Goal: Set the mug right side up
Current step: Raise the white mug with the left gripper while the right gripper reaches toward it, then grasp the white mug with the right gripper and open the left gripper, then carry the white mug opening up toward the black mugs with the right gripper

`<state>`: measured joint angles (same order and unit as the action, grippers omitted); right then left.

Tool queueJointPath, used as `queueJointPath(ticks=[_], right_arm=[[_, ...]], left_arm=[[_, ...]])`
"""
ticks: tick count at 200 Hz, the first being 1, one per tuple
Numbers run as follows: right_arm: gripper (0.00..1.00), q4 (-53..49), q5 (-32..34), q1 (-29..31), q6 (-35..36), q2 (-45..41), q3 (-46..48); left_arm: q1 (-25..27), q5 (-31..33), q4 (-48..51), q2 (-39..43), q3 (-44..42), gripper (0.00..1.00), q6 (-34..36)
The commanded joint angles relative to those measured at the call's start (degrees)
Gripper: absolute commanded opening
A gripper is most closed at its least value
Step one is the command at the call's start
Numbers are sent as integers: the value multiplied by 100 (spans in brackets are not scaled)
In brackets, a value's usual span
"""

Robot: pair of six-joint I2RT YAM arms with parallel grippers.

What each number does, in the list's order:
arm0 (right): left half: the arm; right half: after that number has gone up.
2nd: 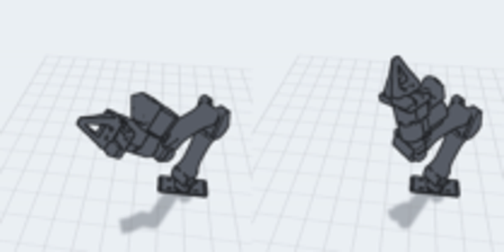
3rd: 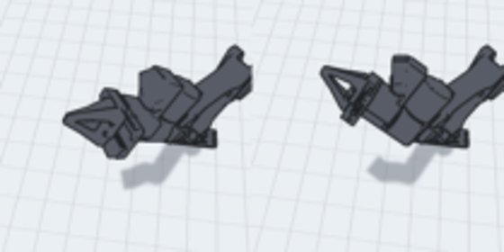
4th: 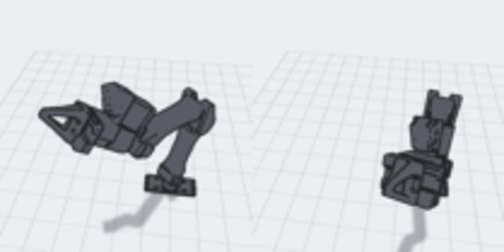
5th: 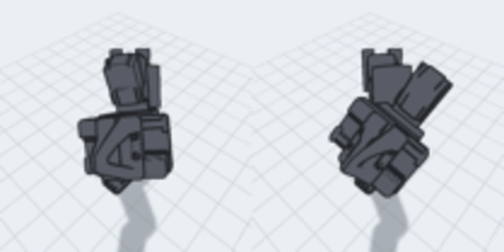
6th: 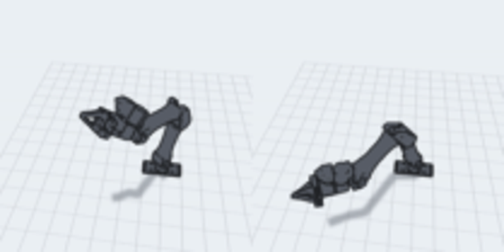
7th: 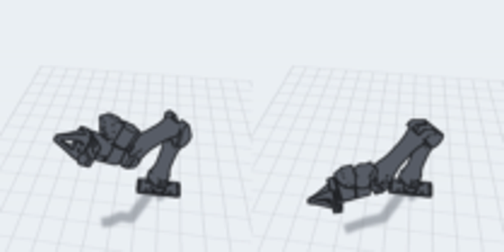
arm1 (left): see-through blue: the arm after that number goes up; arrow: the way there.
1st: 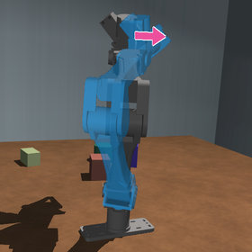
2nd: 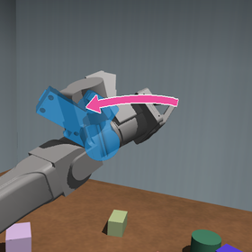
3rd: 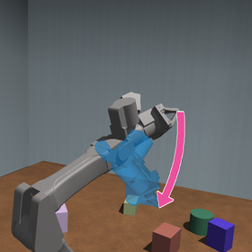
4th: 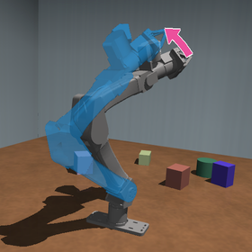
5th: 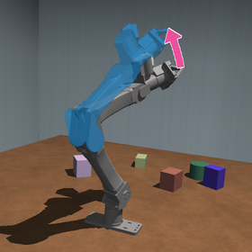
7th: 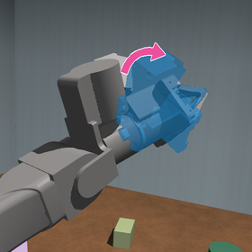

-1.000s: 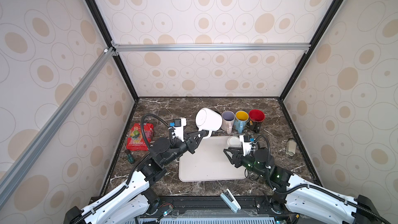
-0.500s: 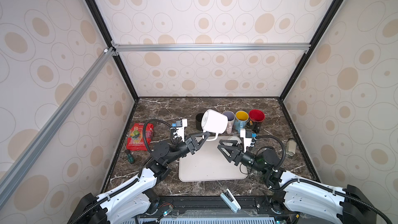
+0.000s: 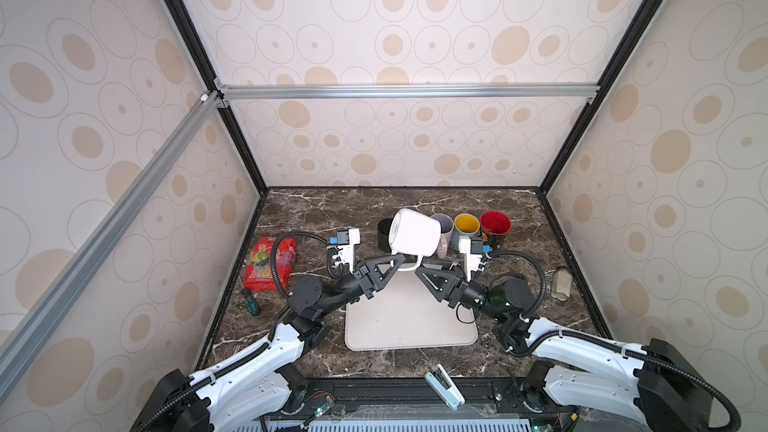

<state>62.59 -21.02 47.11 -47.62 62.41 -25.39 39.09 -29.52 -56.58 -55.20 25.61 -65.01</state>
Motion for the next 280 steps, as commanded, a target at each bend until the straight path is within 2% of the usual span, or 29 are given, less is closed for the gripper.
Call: queueJointPath(ticks=[1, 107, 147, 162, 188, 210, 212, 215, 219, 220, 222, 223, 225, 237, 251, 267, 280], right_arm=[[52, 487, -153, -39, -197, 127, -234], [41, 947, -186, -288, -746, 636, -621], [22, 886, -237, -352, -952, 788, -820], [0, 944, -240, -355, -1016, 868, -861], [0, 860, -144, -349, -1010, 884, -864], [0, 537, -135, -361, -913, 801, -936], [0, 483, -139, -365, -898, 793, -956], [0, 377, -166, -371, -873, 778, -985], [0, 218, -214, -386, -816, 744, -1036], [0, 179, -221, -391, -805, 732, -1050], [0, 99, -232, -395, -776, 714, -1077], [0, 45, -234, -391, -758, 708, -1088], [0, -64, -236, -388, -719, 682, -1112], [0, -764, -148, -396, -448, 504, -1272], [0, -1764, 72, -396, -18, 301, -1506], [0, -2979, 220, -395, 672, 176, -1939], [0, -4190, 592, -387, 1012, 223, -2473]], left_arm=[[-48, -114, -963, -2, 120, 0, -124], [-39, -195, -1551, -291, -90, 0, -394], [-30, -264, -1864, -499, -178, 0, -538], [-29, -292, -1875, -533, -195, 0, -535], [-32, -289, -1715, -503, -308, 0, -450], [-34, -217, -1108, -322, -393, 0, -149], [-33, -189, -978, -298, -386, 4, -105], [-45, -135, -756, -250, -377, 20, -48], [-58, -32, -355, -171, -342, 52, 113], [-59, 1, -231, -147, -330, 56, 156], [-66, 96, 46, -98, -300, 86, 248], [-67, 157, 206, -66, -279, 93, 299], [-64, 210, 564, 1, -243, 98, 398], [-64, 1785, 2908, 385, 140, 100, 951], [-66, 3042, 4414, 692, 344, 100, 1569], [-61, 3813, 5113, 1059, 286, 100, 2077], [-68, 4051, 5481, 1246, 270, 100, 2194]])
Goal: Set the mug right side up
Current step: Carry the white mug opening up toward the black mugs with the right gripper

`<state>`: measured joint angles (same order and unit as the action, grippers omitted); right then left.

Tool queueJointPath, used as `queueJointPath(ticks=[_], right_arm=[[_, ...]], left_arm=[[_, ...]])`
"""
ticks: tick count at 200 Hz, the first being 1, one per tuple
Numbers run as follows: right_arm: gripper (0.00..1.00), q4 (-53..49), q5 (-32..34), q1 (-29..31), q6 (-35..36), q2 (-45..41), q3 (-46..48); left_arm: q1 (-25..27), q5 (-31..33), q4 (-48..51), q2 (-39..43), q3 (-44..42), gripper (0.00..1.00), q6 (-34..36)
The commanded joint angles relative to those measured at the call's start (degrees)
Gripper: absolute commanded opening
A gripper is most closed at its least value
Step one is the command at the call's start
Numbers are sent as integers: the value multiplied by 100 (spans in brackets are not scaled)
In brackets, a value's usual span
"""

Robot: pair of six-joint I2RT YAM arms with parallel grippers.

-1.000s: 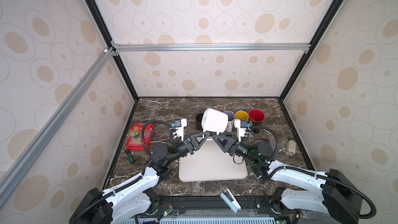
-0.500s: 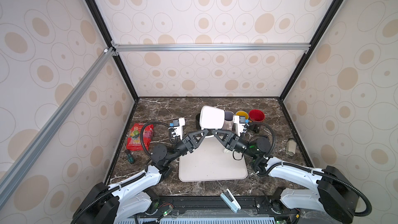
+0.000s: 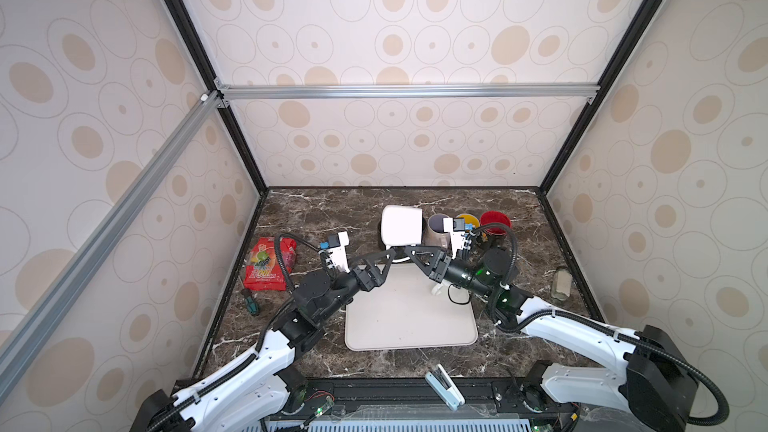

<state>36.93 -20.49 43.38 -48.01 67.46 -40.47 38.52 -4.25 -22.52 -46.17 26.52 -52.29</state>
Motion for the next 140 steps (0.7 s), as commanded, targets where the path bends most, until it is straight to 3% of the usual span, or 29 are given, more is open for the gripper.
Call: queueJointPath(ticks=[1, 31, 59, 85, 106, 140], right_arm=[[0, -1700, 556, -13, 1080, -271, -1004], [0, -3562, 1403, -13, 1123, 334, -2362], [0, -5219, 1235, 64, 1391, 1541, -4174], [0, -6976, 2506, 444, 1928, 2864, -6093], [0, -7702, 3311, 657, 2319, 3893, -7450], [0, -8744, 3914, 703, 2408, 5482, -9714]], left_arm=[[-15, 1533, 2103, 353, 182, 100, 922], [-11, 1524, 2884, 212, 346, 100, 952], [-5, 1523, 3160, -25, 264, 100, 906], [-11, 1168, 2914, 152, 6, 100, 876], [-8, 791, 2502, 249, -292, 100, 870], [1, 463, 2196, 390, -709, 100, 537]])
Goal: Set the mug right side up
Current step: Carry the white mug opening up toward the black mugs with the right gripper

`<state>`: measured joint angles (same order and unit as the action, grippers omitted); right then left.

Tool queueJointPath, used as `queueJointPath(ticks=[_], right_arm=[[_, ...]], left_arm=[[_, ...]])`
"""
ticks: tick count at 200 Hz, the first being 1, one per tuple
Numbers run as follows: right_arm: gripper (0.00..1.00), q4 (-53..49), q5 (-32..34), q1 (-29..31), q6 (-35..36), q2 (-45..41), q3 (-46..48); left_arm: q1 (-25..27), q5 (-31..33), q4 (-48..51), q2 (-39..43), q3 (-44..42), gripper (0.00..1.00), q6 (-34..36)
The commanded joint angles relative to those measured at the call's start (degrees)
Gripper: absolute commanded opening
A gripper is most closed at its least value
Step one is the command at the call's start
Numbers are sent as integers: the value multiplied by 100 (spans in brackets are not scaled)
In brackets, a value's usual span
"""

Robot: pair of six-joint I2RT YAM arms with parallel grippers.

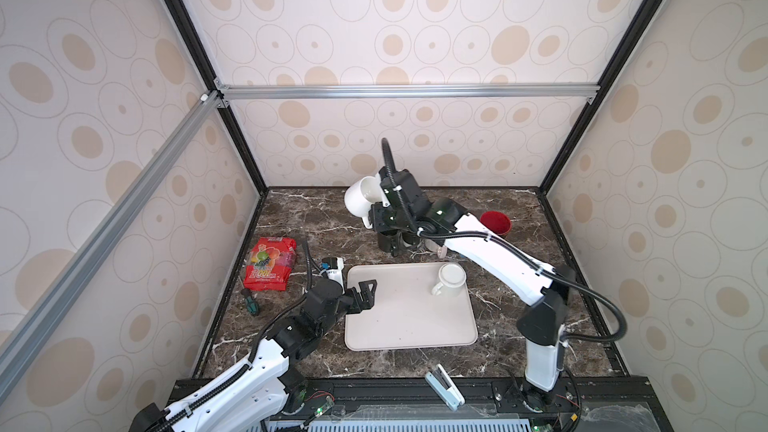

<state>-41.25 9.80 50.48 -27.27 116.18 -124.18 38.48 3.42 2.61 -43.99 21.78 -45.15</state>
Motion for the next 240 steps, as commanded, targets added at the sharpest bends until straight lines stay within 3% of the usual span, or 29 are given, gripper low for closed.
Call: queueJointPath(ticks=[1, 36, 75, 240], right_arm=[[0, -940, 888, -5, 339, 661, -1388], [0, -1753, 1162, 17, 303, 1835, -2937], [0, -1365, 939, 30, 173, 2000, -2428], [0, -1362, 660, 25, 25, 3262, -2752]], left_arm=[[3, -314, -320, 189, -253, 100, -187], [5, -184, -5, 702, -390, 100, -265], [5, 34, 340, 987, -376, 100, -254], [7, -70, 282, 925, -329, 100, -209]])
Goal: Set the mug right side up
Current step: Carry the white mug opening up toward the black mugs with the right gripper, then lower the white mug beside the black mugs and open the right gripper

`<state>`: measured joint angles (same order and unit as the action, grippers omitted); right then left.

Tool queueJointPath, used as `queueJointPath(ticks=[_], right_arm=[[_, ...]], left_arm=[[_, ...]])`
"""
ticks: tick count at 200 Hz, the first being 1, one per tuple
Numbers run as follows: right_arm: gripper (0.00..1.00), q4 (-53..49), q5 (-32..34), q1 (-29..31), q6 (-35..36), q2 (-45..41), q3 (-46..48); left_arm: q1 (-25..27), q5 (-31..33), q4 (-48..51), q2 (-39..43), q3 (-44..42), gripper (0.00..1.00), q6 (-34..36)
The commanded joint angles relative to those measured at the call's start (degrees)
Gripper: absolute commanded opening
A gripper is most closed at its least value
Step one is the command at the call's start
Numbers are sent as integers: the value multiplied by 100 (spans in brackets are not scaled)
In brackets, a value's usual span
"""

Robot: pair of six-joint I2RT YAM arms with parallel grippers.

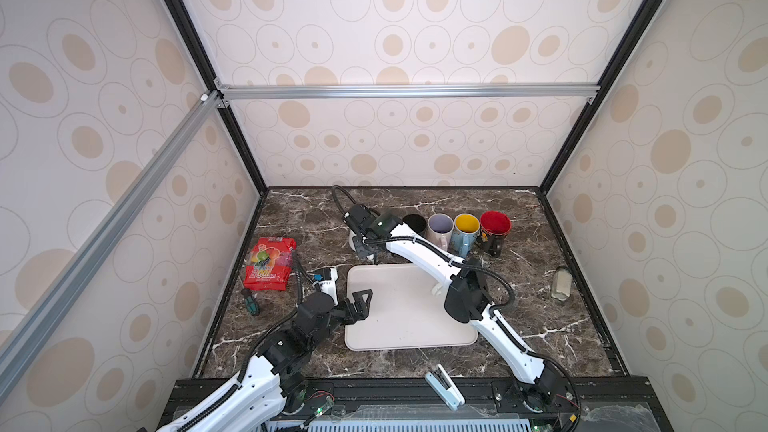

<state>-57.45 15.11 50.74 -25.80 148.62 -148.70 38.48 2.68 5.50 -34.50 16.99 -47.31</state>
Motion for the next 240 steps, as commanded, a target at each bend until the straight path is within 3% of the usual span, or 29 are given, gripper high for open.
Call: queueJointPath(ticks=[1, 130, 165, 203, 240], right_arm=[[0, 259, 126, -2, -124, 23, -304], [0, 217, 379, -66, -376, 271, -265], [11, 272, 536, -57, -489, 146, -119], [33, 351, 512, -59, -505, 106, -45], [39, 401, 370, -56, -522, 117, -36]], left_arm=[[9, 5, -6, -22, 148, 100, 5], [3, -45, -174, -312, 263, 100, 108], [2, 4, -129, -299, 256, 100, 114], [2, 14, -79, -268, 254, 100, 108], [4, 22, -71, -238, 251, 100, 109]])
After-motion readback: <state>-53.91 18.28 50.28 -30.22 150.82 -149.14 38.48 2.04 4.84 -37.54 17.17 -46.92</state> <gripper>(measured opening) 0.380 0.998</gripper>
